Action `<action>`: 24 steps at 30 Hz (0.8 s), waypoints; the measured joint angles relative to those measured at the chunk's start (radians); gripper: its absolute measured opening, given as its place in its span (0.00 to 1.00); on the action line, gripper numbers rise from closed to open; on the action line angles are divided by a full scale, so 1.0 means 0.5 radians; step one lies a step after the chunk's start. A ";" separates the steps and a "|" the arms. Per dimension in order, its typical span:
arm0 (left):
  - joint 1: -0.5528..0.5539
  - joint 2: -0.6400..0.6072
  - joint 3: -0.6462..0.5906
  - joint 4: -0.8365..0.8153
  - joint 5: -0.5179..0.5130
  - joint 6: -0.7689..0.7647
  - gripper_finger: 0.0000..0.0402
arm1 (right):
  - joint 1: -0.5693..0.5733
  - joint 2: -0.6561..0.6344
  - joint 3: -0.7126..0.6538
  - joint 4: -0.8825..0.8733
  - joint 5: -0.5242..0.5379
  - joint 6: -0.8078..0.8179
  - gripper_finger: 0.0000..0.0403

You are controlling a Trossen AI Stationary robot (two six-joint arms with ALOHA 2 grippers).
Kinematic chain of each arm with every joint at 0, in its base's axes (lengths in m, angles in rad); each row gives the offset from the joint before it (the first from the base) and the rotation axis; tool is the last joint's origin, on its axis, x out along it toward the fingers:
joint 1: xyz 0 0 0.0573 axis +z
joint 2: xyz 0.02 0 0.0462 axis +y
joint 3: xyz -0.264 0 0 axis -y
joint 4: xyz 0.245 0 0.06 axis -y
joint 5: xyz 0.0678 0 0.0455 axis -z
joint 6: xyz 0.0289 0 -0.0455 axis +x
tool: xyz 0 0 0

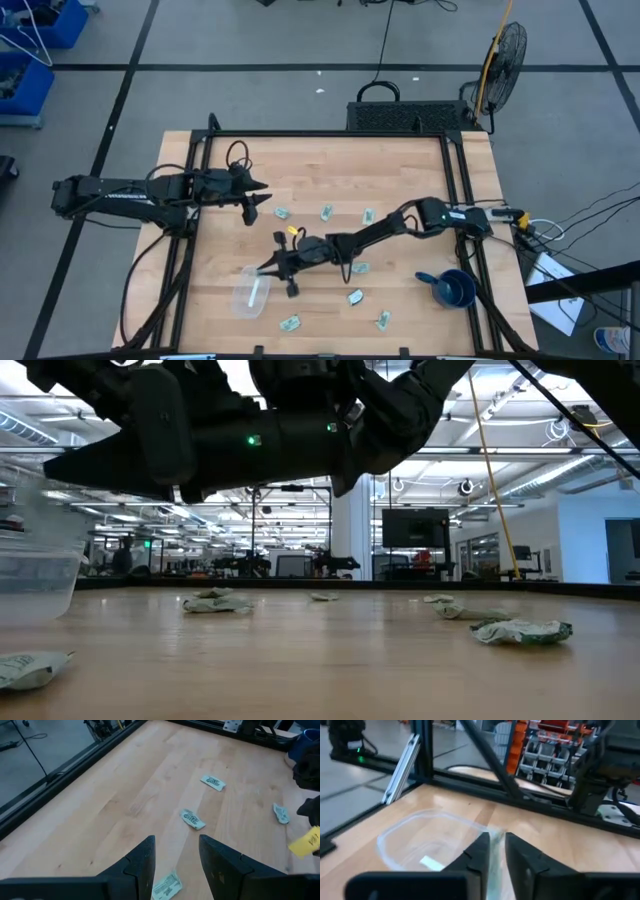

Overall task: Pick and place Stevia / Truvia into bins
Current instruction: Put the stevia packet into the transparent container

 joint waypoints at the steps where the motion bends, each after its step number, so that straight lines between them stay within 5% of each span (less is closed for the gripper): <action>1: 0.000 0.000 0.000 0.000 0.000 0.000 0.39 | 0.001 0.001 0.000 -0.005 -0.001 -0.009 0.18; 11: 0.000 0.000 0.000 -0.016 0.154 -0.018 0.39 | 0.006 -0.113 -0.024 -0.151 -0.001 -0.188 0.32; 15: 0.000 0.001 0.000 0.029 0.209 -0.017 0.39 | 0.018 -0.384 -0.079 -0.529 0.006 -0.388 0.31; 24: 0.000 0.001 0.000 0.125 0.189 -0.017 0.39 | 0.014 -1.054 -0.296 -1.527 0.064 -0.307 0.29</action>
